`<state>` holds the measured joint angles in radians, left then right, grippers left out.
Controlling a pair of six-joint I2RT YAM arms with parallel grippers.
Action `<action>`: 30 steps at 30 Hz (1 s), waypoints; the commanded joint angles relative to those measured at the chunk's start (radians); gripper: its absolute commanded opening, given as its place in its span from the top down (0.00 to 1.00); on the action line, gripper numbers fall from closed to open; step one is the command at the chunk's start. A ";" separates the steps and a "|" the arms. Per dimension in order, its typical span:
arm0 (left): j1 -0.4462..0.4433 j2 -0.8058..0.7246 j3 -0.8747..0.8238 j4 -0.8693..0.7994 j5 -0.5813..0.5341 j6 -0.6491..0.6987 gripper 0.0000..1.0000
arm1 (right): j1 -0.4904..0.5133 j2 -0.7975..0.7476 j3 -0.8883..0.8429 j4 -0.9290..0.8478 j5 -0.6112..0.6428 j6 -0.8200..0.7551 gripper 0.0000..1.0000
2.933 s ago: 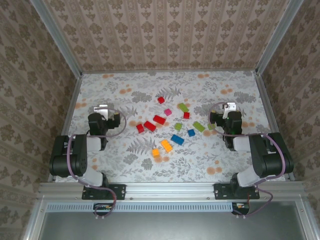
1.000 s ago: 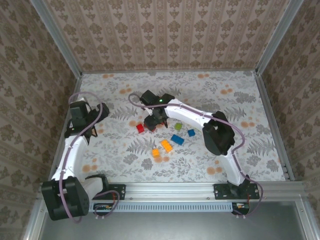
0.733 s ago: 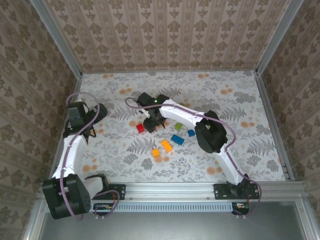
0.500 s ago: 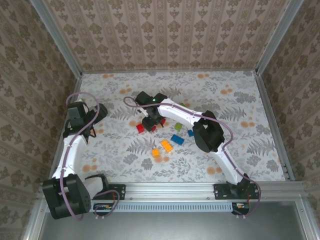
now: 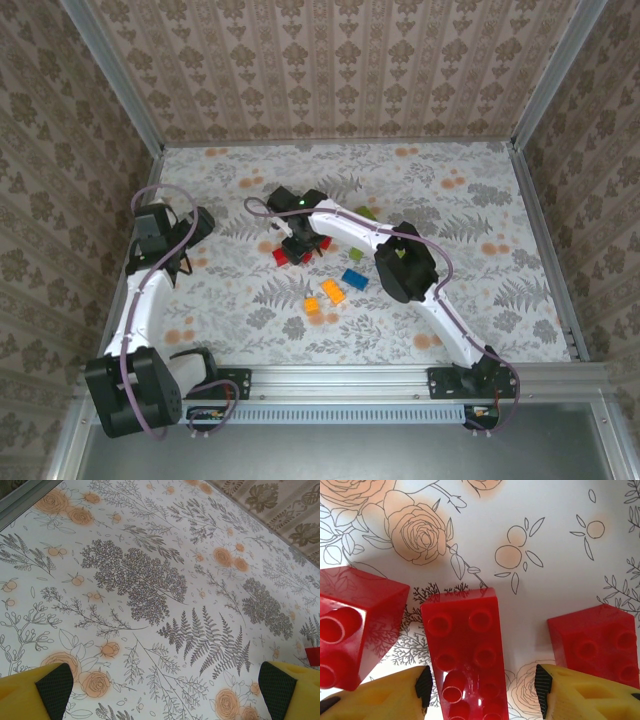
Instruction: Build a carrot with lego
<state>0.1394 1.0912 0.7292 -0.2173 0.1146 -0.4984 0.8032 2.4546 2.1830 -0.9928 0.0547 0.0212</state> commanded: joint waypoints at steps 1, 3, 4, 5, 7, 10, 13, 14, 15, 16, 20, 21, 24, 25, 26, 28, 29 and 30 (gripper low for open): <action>0.007 0.007 0.026 0.006 0.020 -0.015 0.01 | 0.005 0.022 0.034 -0.039 -0.013 -0.012 0.41; 0.007 0.009 0.027 0.008 0.020 -0.015 0.01 | 0.005 0.025 0.037 -0.037 -0.014 -0.012 0.43; 0.008 0.010 0.027 0.008 0.020 -0.016 0.01 | 0.005 0.028 0.040 -0.037 -0.015 -0.011 0.43; 0.008 0.010 0.027 0.008 0.020 -0.015 0.01 | 0.005 0.030 0.044 -0.037 -0.015 -0.012 0.44; 0.007 0.012 0.027 0.009 0.020 -0.015 0.01 | 0.005 0.039 0.054 -0.043 -0.016 -0.012 0.46; 0.008 0.013 0.026 0.010 0.020 -0.015 0.00 | 0.005 0.043 0.055 -0.041 -0.014 -0.009 0.50; 0.007 0.015 0.025 0.014 0.020 -0.015 0.01 | 0.004 0.036 0.052 -0.042 -0.012 -0.005 0.56; 0.007 0.016 0.024 0.013 0.022 -0.015 0.00 | 0.005 0.028 0.046 -0.039 -0.008 -0.001 0.57; 0.007 0.016 0.024 0.014 0.020 -0.015 0.00 | 0.005 0.016 0.037 -0.035 -0.005 0.002 0.59; 0.008 0.016 0.025 0.014 0.021 -0.015 0.00 | 0.005 -0.003 0.021 -0.028 -0.002 0.006 0.60; 0.008 0.016 0.025 0.015 0.020 -0.015 0.00 | 0.008 -0.111 -0.076 0.000 0.022 0.028 0.62; 0.008 0.018 0.025 0.015 0.021 -0.015 0.00 | 0.011 -0.151 -0.116 0.012 0.033 0.036 0.62; 0.007 0.019 0.023 0.018 0.018 -0.019 0.00 | 0.022 -0.280 -0.257 0.053 0.058 0.071 0.63; 0.006 0.022 0.023 0.019 0.020 -0.019 0.00 | 0.027 -0.332 -0.319 0.073 0.062 0.091 0.63; 0.006 0.024 0.024 0.020 0.021 -0.019 0.00 | 0.029 -0.375 -0.375 0.091 0.064 0.110 0.63; 0.007 0.026 0.023 0.021 0.022 -0.021 0.01 | 0.038 -0.477 -0.510 0.142 0.061 0.169 0.63; 0.007 0.026 0.023 0.021 0.024 -0.021 0.01 | 0.041 -0.516 -0.568 0.167 0.051 0.200 0.63; 0.007 0.027 0.024 0.022 0.025 -0.023 0.01 | 0.045 -0.559 -0.627 0.192 0.038 0.239 0.64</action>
<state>0.1394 1.1065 0.7292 -0.2138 0.1215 -0.5022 0.8352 1.9934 1.6650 -0.8680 0.0898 0.1482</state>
